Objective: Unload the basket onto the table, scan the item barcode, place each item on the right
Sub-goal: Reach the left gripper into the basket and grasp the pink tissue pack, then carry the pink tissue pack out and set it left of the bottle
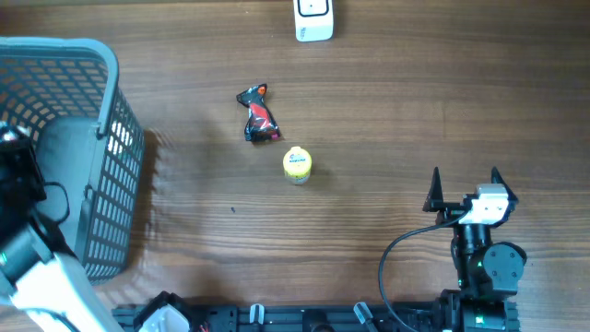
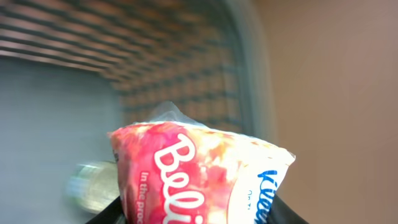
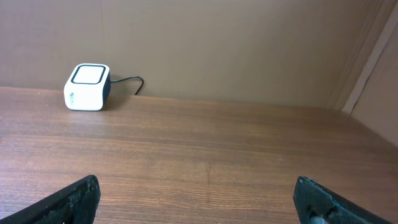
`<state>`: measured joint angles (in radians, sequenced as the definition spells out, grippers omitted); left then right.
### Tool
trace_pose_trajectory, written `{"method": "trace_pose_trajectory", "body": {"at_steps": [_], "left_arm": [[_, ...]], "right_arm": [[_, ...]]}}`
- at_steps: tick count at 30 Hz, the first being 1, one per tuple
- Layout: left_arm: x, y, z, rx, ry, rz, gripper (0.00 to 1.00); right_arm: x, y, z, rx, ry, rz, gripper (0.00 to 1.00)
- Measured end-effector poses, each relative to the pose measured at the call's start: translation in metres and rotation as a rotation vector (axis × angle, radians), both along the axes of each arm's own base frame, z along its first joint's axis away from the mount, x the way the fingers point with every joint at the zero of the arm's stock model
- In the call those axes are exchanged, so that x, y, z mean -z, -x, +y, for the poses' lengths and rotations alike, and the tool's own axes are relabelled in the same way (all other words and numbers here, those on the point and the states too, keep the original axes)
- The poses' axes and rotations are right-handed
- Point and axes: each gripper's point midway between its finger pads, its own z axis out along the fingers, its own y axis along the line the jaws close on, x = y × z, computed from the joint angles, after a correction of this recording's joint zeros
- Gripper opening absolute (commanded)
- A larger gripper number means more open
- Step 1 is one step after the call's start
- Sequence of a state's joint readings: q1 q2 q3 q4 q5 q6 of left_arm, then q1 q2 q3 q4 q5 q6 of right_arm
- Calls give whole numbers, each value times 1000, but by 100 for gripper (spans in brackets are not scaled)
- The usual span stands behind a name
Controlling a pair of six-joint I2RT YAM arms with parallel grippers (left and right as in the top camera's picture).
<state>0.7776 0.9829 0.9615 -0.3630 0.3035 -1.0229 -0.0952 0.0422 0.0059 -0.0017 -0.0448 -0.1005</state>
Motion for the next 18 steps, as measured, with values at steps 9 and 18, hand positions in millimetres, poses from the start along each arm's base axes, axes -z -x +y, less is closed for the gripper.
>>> {"method": "trace_pose_trajectory", "body": {"at_steps": [9, 18], "left_arm": [[-113, -12, -111, 419, -126, -386, 44], [-73, -49, -239, 852, -38, -275, 43]], "right_arm": [[0, 0, 0, 0, 0, 0, 100], [0, 0, 0, 0, 0, 0, 100]]}}
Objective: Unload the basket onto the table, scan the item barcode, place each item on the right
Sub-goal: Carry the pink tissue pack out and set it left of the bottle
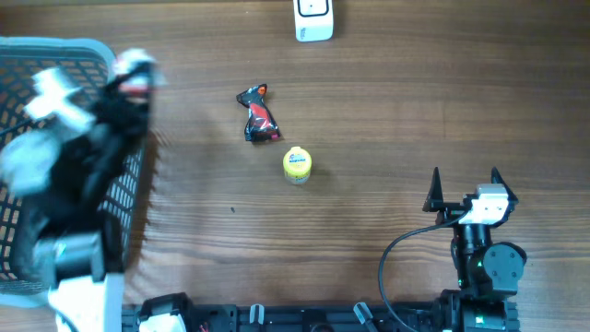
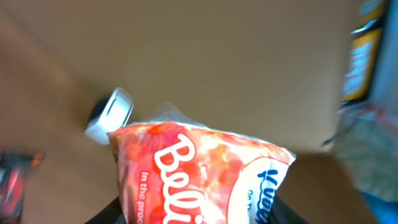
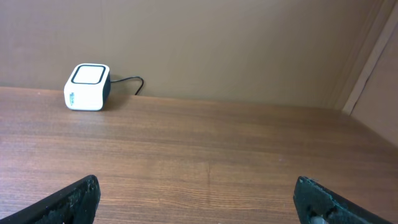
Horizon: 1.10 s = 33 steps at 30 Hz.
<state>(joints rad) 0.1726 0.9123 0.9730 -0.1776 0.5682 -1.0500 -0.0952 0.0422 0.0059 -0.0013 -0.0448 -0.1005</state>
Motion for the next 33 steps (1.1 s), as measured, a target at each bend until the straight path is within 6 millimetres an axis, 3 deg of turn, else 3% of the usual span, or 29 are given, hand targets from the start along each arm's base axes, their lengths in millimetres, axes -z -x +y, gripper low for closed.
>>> {"method": "trace_pose_trajectory", "body": {"at_steps": [6, 9, 11, 12, 17, 20, 23, 25, 28, 33], "left_arm": [[123, -40, -78, 102, -221, 326, 43], [180, -47, -99, 95, -365, 451, 43], [210, -46, -104, 82, -440, 523, 43], [246, -44, -104, 65, -532, 608, 43], [307, -41, -91, 29, -657, 760, 45], [334, -35, -84, 26, -706, 834, 48], [345, -29, -79, 25, -735, 875, 48], [345, -28, -79, 27, -738, 879, 61], [346, -25, -81, 44, -755, 880, 98], [345, -22, -91, 67, -761, 869, 100]], "right_arm": [[0, 0, 0, 0, 0, 0, 100], [0, 0, 0, 0, 0, 0, 100], [0, 0, 0, 0, 0, 0, 100], [0, 0, 0, 0, 0, 0, 100], [0, 0, 0, 0, 0, 0, 100], [0, 0, 0, 0, 0, 0, 100], [0, 0, 0, 0, 0, 0, 100], [0, 0, 0, 0, 0, 0, 100], [0, 0, 0, 0, 0, 0, 100], [0, 0, 0, 0, 0, 0, 100]]}}
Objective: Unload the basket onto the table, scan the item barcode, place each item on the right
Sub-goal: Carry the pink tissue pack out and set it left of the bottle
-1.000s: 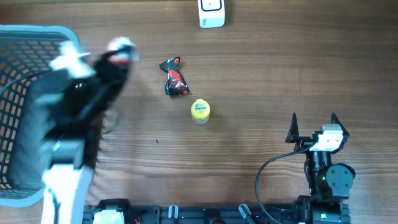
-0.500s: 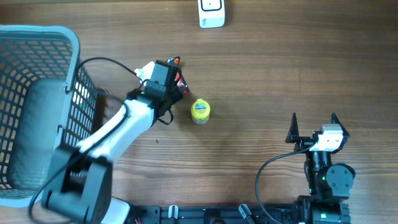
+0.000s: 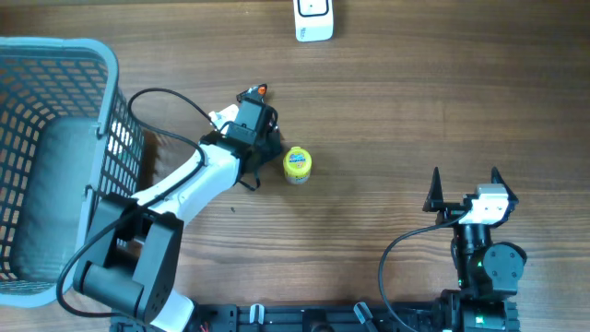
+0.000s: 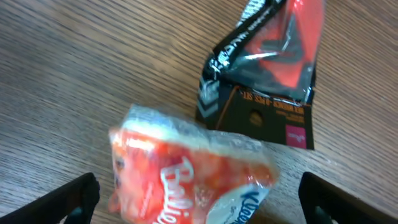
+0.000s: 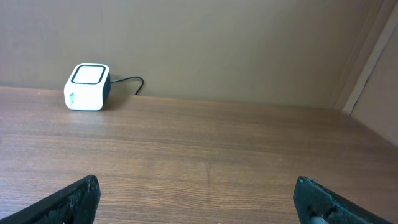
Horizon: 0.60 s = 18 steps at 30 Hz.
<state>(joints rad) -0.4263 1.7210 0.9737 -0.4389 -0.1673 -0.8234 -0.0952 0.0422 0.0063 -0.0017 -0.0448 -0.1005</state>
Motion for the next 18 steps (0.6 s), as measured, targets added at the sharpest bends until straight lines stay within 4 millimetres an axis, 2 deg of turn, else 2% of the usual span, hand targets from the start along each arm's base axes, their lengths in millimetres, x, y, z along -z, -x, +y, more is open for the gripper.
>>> {"method": "trace_pose_trajectory", "body": {"at_steps": [4, 6, 8, 12, 13, 15, 16, 18], "left_arm": [[-13, 1, -1, 20, -3, -12, 100], [-34, -5, -2, 32, -3, -46, 100], [-66, -13, -2, 32, -6, -100, 100], [-174, -36, -3, 41, 18, -309, 100], [-207, -38, -2, 47, 22, -370, 100], [-272, -38, 5, 46, 17, -486, 100], [-296, -36, 8, 42, 14, -535, 100], [-357, -28, 26, 11, -16, -652, 100]], "right_arm": [[0, 0, 0, 0, 0, 0, 100], [0, 0, 0, 0, 0, 0, 100], [0, 0, 0, 0, 0, 0, 100], [0, 0, 0, 0, 0, 0, 100], [0, 0, 0, 0, 0, 0, 100], [0, 0, 0, 0, 0, 0, 100], [0, 0, 0, 0, 0, 0, 100], [0, 0, 0, 0, 0, 0, 100]]}}
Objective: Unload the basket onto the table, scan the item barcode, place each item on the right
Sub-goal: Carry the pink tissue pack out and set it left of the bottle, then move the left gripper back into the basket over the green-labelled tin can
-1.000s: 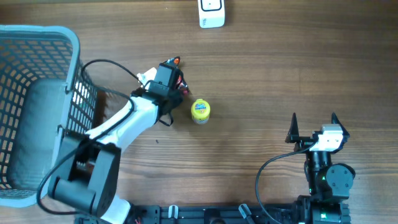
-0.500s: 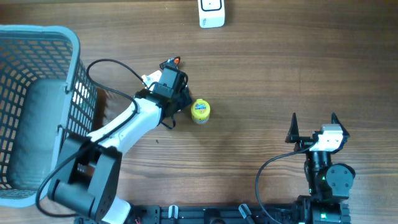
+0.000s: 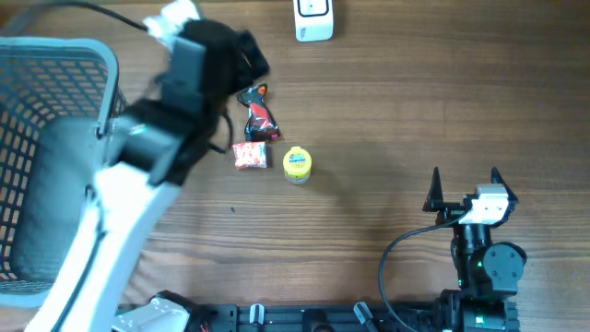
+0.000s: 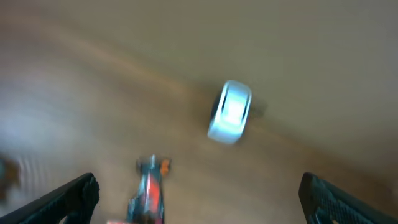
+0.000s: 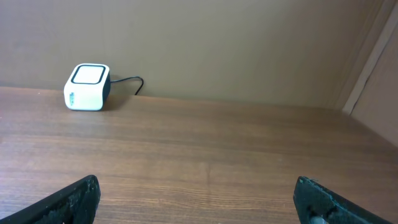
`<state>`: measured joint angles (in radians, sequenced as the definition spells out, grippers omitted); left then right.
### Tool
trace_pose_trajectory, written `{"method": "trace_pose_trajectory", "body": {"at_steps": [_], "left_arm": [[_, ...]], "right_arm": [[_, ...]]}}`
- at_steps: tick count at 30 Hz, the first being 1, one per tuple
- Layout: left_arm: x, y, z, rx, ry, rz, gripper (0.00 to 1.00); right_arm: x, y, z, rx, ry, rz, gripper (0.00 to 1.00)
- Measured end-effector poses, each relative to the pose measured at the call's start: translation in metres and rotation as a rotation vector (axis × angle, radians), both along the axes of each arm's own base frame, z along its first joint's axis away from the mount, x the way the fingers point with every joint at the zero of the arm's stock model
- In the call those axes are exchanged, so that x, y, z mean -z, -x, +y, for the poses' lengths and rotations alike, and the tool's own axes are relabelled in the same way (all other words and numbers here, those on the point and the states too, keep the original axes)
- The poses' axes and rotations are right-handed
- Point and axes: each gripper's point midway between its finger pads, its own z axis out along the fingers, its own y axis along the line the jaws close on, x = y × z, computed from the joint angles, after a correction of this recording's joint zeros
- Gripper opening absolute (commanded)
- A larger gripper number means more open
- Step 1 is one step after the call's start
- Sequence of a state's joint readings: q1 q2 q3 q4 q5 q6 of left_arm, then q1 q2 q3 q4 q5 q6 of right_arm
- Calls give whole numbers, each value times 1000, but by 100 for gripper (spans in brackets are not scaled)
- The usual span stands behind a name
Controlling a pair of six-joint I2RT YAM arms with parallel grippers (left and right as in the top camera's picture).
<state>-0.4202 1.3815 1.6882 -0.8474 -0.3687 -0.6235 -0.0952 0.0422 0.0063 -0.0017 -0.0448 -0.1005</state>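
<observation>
A pink-red snack packet (image 3: 249, 155) lies flat on the wooden table, just below a black-and-red packet (image 3: 260, 118) and left of a small yellow round item (image 3: 297, 163). The white scanner (image 3: 313, 18) sits at the far edge, and appears again as the scanner (image 4: 230, 112) and the scanner (image 5: 87, 87). My left gripper (image 3: 241, 57) is blurred, raised above the table behind the packets, open and empty. In its own view the left gripper (image 4: 199, 199) looks down at the black-and-red packet (image 4: 149, 190). My right gripper (image 3: 464, 189) rests open at the near right, holding nothing.
A grey mesh basket (image 3: 92, 55) stands along the left side of the table. The scanner's cable (image 5: 127, 82) runs off behind it by the back wall. The right arm's black cable (image 3: 396, 254) loops near the front edge.
My left gripper was low over the table, open around the pink-red packet. It is now raised and farther back. The packet stays on the table beside the black-and-red one. The right arm is unchanged.
My left gripper was first inside the basket, shut on the pink-red packet. Then it held the packet above the basket's rim. Later it stood open over the packet lying beside the black-and-red one. Now it is raised and empty.
</observation>
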Motion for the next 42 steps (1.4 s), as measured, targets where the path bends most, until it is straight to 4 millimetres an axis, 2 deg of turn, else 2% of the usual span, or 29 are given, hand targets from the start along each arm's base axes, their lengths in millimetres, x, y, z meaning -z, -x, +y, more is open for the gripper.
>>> {"method": "trace_pose_trajectory", "body": {"at_steps": [2, 3, 4, 5, 6, 7, 9, 12, 14, 16, 19, 22, 26, 27, 32, 37, 42], "left_arm": [[-43, 9, 28, -71, -21, -79, 100], [-57, 13, 43, -114, -27, -107, 100], [-73, 19, 67, -187, -34, -135, 100], [-82, 25, 92, -265, -42, -145, 100], [-86, 31, 113, -333, -40, -146, 100], [-87, 40, 143, -434, -35, -136, 100], [-72, 60, 194, -619, -3, -72, 100], [-33, 88, 247, -829, 107, 65, 100], [-12, 97, 271, -928, 187, 129, 100], [7, 100, 287, -989, 265, 183, 100], [38, 99, 303, -1052, 340, 284, 100], [63, 88, 312, -1074, 383, 353, 99], [101, 77, 311, -1101, 463, 478, 100], [119, 74, 309, -1111, 494, 547, 99], [167, 53, 306, -1109, 581, 680, 99], [192, 46, 318, -1025, 457, 767, 100], [197, 50, 329, -944, 316, 826, 100]], "right_arm": [[0, 0, 0, 0, 0, 0, 100], [0, 0, 0, 0, 0, 0, 100], [0, 0, 0, 0, 0, 0, 100], [0, 0, 0, 0, 0, 0, 100], [0, 0, 0, 0, 0, 0, 100], [0, 0, 0, 0, 0, 0, 100], [0, 0, 0, 0, 0, 0, 100], [0, 0, 0, 0, 0, 0, 100], [0, 0, 0, 0, 0, 0, 100], [0, 0, 0, 0, 0, 0, 100], [0, 0, 0, 0, 0, 0, 100], [0, 0, 0, 0, 0, 0, 100], [0, 0, 0, 0, 0, 0, 100], [0, 0, 0, 0, 0, 0, 100], [0, 0, 0, 0, 0, 0, 100], [0, 0, 0, 0, 0, 0, 100], [0, 0, 0, 0, 0, 0, 100]]}}
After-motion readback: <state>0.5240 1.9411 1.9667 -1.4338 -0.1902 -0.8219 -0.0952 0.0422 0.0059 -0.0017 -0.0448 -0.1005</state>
